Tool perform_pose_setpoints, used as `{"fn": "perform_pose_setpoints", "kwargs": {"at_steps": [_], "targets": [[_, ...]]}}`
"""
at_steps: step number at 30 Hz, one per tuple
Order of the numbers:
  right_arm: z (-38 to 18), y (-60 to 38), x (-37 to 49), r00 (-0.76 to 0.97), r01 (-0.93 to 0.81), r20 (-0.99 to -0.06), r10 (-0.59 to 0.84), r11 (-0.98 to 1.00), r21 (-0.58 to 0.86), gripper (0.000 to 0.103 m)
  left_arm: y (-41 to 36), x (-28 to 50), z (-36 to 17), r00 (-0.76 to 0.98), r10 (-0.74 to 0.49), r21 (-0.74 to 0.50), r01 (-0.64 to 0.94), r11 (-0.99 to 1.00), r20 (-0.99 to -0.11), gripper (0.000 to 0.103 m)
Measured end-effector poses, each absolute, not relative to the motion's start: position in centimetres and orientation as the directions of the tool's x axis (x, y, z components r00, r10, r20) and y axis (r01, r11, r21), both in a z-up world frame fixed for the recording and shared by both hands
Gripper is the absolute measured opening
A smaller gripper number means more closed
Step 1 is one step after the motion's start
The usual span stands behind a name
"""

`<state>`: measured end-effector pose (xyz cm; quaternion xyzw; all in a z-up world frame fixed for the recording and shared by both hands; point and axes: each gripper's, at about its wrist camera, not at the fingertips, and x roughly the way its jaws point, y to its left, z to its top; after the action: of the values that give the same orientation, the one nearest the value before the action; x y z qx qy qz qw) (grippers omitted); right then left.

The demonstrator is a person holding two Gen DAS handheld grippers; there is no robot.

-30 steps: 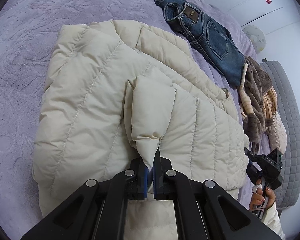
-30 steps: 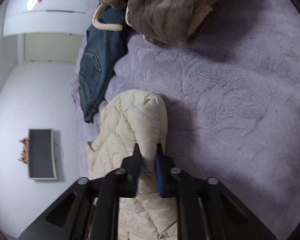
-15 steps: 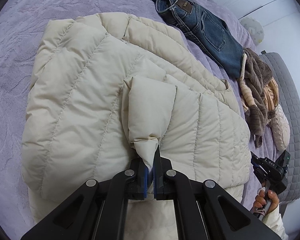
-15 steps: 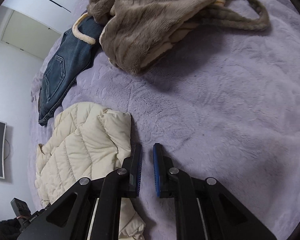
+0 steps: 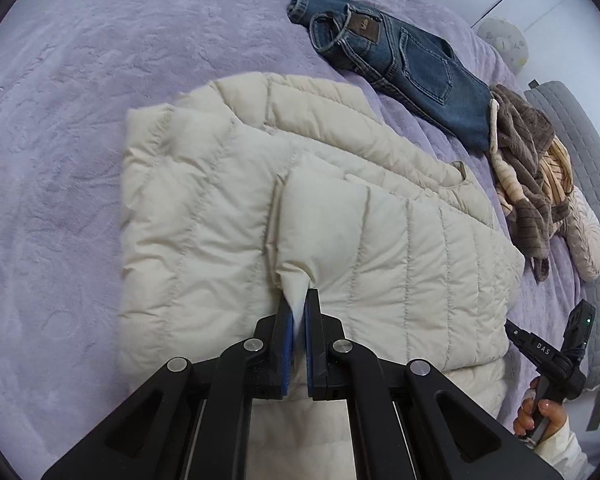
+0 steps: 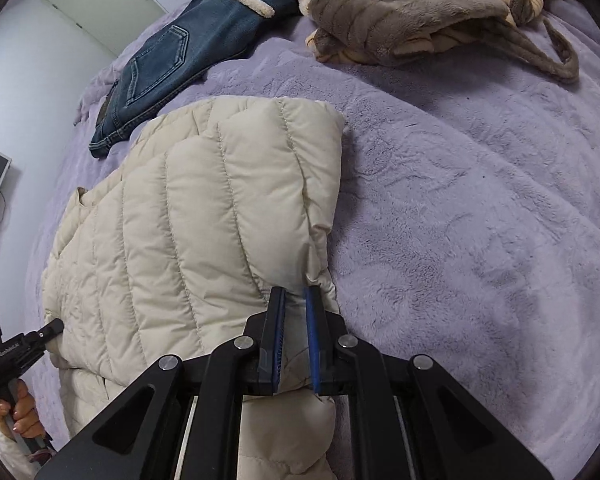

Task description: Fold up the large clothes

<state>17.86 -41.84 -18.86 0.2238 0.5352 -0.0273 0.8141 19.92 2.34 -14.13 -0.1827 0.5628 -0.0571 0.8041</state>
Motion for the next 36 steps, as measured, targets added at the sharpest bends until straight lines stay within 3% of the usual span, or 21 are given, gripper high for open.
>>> {"fn": "perform_pose_setpoints", "kwargs": {"at_steps": [3,7,11,17,36], "targets": [[-18.6,-41.8,18.1,0.419,0.271,-0.889,0.183,0.910,0.314,0.011,4.4,19.4,-12.6,0.407,-0.245,-0.329,-0.151,0.932,-0.880,0.004],[-18.6,-41.3,18.2,0.420,0.270,-0.890,0.176,0.912,0.308,0.011,4.5,19.4,-11.3,0.437,-0.299,-0.374,-0.097,0.922,-0.849,0.004],[-18.6,-40.8,18.2,0.418,0.258,-0.895,0.157,0.924,0.282,0.012,1.1,20.0,-12.7,0.383,-0.292,-0.323,-0.018,0.946,-0.876,0.004],[-18.8,-40.7,18.3,0.407,0.247,-0.903,0.135,0.936,0.252,0.012,-0.1,18.8,-16.2,0.315,-0.253,-0.274,-0.022,0.962,-0.915,0.004],[-16.0,-40.6,16.6,0.368,0.287,-0.927,0.077,0.939,0.191,0.013,0.4,16.9,-14.2,0.293,-0.207,-0.238,-0.074,0.968,-0.933,0.004]]}}
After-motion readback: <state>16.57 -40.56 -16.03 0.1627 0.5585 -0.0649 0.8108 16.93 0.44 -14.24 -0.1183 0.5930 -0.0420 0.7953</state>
